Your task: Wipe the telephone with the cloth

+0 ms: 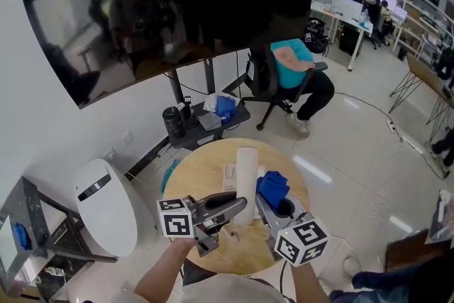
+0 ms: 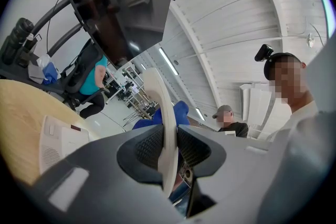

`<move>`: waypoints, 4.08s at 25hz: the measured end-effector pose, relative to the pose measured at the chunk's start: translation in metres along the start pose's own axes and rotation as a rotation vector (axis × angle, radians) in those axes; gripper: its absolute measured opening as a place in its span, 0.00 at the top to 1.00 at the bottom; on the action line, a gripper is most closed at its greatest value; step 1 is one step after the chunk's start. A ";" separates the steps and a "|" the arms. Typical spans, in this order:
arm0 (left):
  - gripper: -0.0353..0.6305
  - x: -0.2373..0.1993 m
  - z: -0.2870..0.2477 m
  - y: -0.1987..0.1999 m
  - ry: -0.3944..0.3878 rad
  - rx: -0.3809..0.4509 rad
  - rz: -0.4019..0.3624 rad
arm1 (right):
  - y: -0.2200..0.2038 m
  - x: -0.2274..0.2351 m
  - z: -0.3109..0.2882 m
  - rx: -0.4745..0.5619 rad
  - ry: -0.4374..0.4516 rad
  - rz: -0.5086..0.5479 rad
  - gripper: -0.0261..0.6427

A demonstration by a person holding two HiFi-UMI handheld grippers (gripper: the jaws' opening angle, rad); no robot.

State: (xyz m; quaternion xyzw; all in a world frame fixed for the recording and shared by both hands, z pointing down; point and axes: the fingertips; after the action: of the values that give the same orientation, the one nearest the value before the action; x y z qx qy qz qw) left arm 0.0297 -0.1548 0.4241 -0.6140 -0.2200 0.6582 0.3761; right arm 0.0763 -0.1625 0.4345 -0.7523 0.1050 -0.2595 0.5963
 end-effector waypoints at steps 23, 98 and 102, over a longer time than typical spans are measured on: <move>0.83 0.001 -0.004 -0.027 -0.030 -0.057 0.009 | 0.038 0.018 -0.002 0.071 -0.026 0.011 0.83; 0.83 0.033 0.006 -0.008 -0.105 -0.028 -0.010 | 0.043 0.033 -0.051 0.078 0.011 0.229 0.83; 0.83 0.037 0.003 -0.006 -0.112 -0.032 -0.020 | 0.030 0.025 -0.060 0.059 0.032 0.283 0.83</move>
State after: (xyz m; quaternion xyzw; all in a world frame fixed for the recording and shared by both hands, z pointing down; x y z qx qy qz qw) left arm 0.0291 -0.1224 0.4057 -0.5802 -0.2572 0.6840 0.3597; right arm 0.0708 -0.2325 0.4217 -0.7080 0.2117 -0.1878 0.6470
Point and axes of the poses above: the fingertips, and each gripper's own axes: z backward along the fingers, x to its right, y out of its top, and after that the axes turned 1 degree about -z, right-handed
